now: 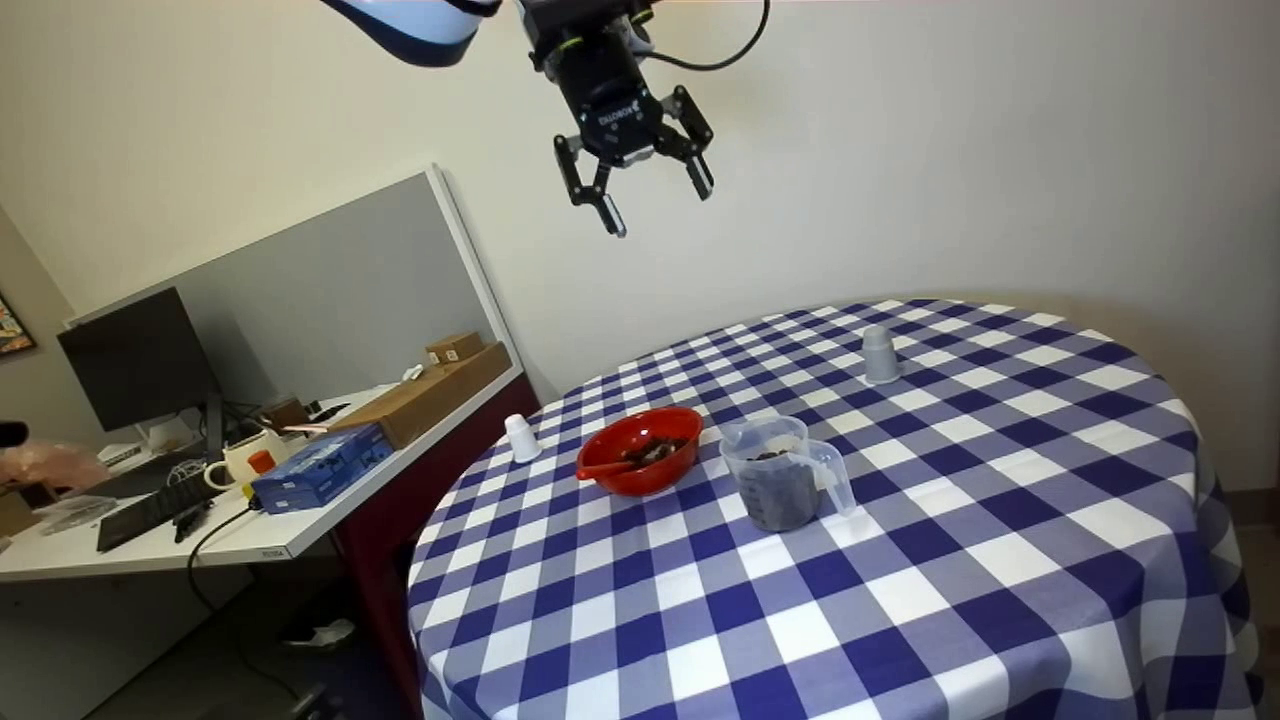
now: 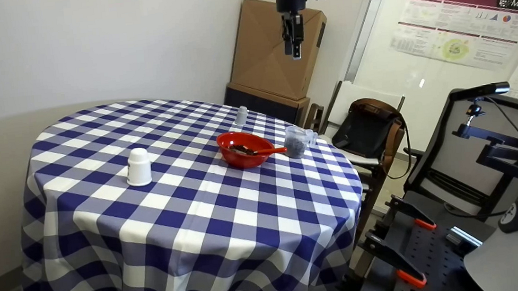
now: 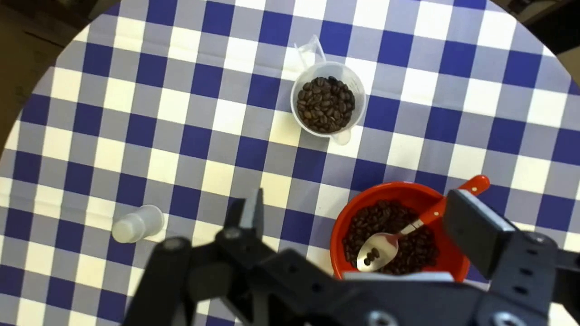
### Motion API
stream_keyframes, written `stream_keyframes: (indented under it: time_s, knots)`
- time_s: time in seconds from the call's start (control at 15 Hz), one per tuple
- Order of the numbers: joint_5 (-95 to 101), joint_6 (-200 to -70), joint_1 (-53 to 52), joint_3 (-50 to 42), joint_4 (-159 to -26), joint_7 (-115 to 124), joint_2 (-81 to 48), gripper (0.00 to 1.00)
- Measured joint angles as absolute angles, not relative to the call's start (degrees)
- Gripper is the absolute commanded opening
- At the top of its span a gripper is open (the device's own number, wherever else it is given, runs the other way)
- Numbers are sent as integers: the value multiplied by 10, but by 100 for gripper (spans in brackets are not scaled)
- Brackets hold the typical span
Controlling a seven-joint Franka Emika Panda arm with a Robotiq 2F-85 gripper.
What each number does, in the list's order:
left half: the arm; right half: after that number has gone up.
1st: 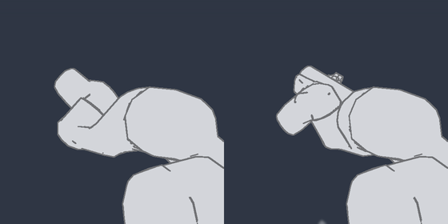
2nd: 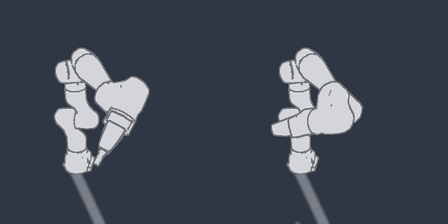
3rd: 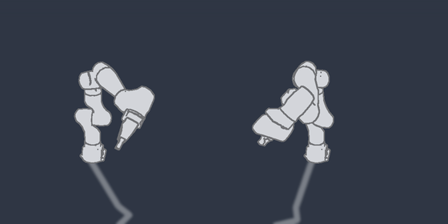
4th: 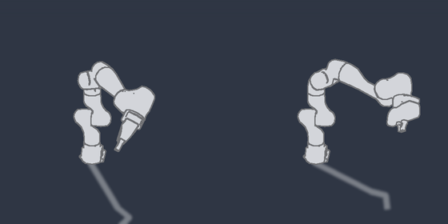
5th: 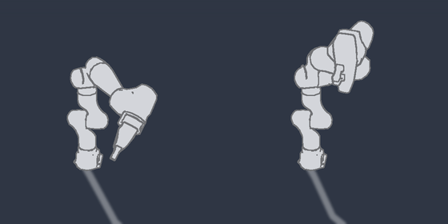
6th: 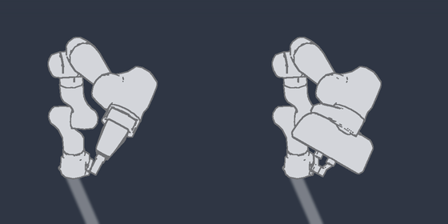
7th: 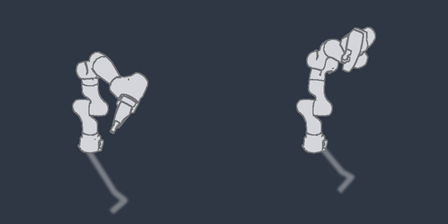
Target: Pick up the jug and pour some of its contents into the bow
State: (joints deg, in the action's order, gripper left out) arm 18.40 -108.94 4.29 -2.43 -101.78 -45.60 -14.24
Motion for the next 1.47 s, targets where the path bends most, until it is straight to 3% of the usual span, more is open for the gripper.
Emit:
stream_keyframes:
  time_s: [0.8,1.47]
  knots:
    - [282,-1079,62,-36,-995,-569,-213,100]
    - [278,-1198,77,-38,-1142,-549,-187,100]
